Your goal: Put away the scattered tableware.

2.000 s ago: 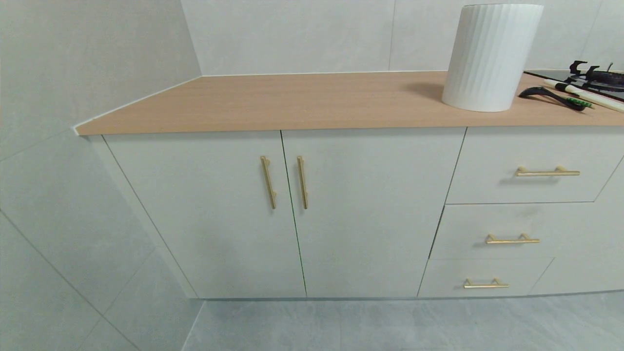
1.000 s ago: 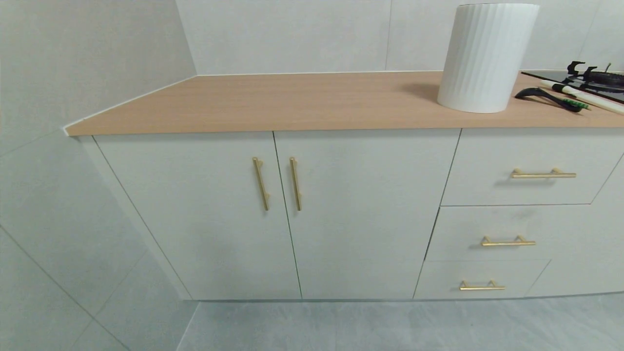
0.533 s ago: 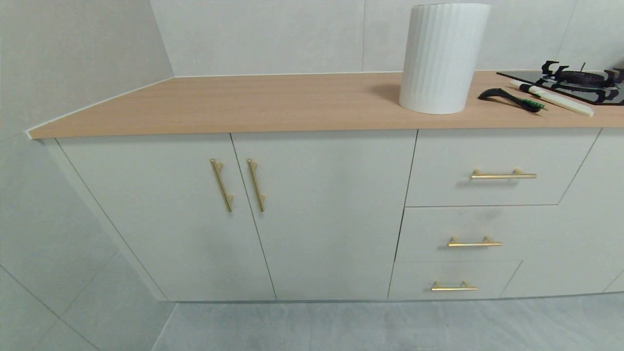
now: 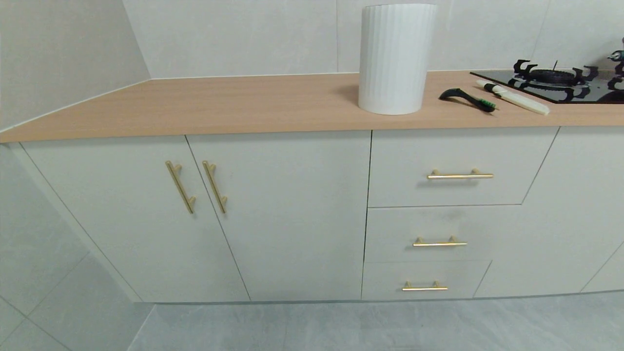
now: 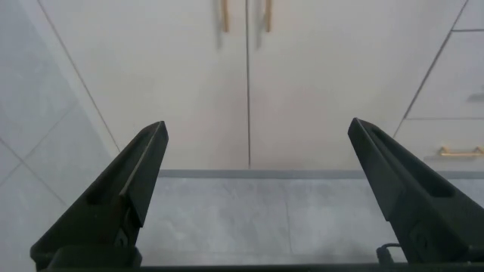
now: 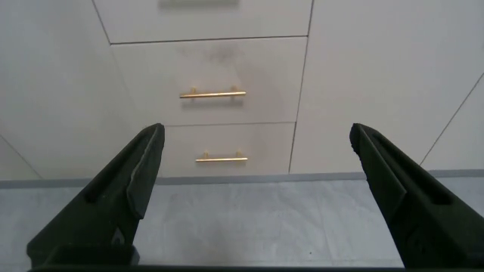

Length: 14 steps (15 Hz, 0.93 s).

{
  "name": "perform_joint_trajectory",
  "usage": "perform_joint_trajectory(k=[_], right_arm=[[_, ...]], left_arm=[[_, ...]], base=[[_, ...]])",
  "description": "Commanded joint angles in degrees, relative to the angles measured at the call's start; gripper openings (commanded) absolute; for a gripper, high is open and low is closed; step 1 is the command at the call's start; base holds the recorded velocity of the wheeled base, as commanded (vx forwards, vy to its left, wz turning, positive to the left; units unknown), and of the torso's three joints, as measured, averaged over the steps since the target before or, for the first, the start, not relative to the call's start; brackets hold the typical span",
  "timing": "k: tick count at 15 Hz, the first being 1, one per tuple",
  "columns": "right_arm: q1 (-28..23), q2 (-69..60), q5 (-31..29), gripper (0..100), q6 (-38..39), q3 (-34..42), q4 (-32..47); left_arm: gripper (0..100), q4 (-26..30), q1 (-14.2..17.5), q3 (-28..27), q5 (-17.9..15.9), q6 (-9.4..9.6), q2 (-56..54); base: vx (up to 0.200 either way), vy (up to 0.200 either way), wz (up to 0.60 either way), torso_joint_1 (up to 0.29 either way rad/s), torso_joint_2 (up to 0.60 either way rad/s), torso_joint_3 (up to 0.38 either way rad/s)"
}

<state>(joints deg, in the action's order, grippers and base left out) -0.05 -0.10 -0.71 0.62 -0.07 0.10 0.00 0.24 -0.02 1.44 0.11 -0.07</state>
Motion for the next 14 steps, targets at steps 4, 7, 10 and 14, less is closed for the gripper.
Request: perform_joint_trajectory(k=[4,7,10,14], right_arm=[[0.0,0.1,0.0,100,0.0,0.1,0.0],[0.0,0.1,0.0,100,0.0,0.0,0.0],[0.0,0.1,0.0,100,0.0,0.0,0.0],[0.0,0.1,0.1,100,0.0,0.0,0.0]], left_arm=[[100,0.0,0.0,0.0,0.1,0.07,0.1],[100,0.0,0.0,0.0,0.1,0.07,0.1],[100,0.0,0.0,0.0,0.1,-0.02,0.1],[100,-0.1,0.0,0.0,0.1,-0.11,0.1]], base=[[0.0,0.0,0.0,0.0,0.0,0.0],[0.067,0.0,0.0,-0.001,0.0,0.001],[0.2,0.0,0.0,-0.002,0.0,0.002],[0.0,0.0,0.0,0.0,0.0,0.0]])
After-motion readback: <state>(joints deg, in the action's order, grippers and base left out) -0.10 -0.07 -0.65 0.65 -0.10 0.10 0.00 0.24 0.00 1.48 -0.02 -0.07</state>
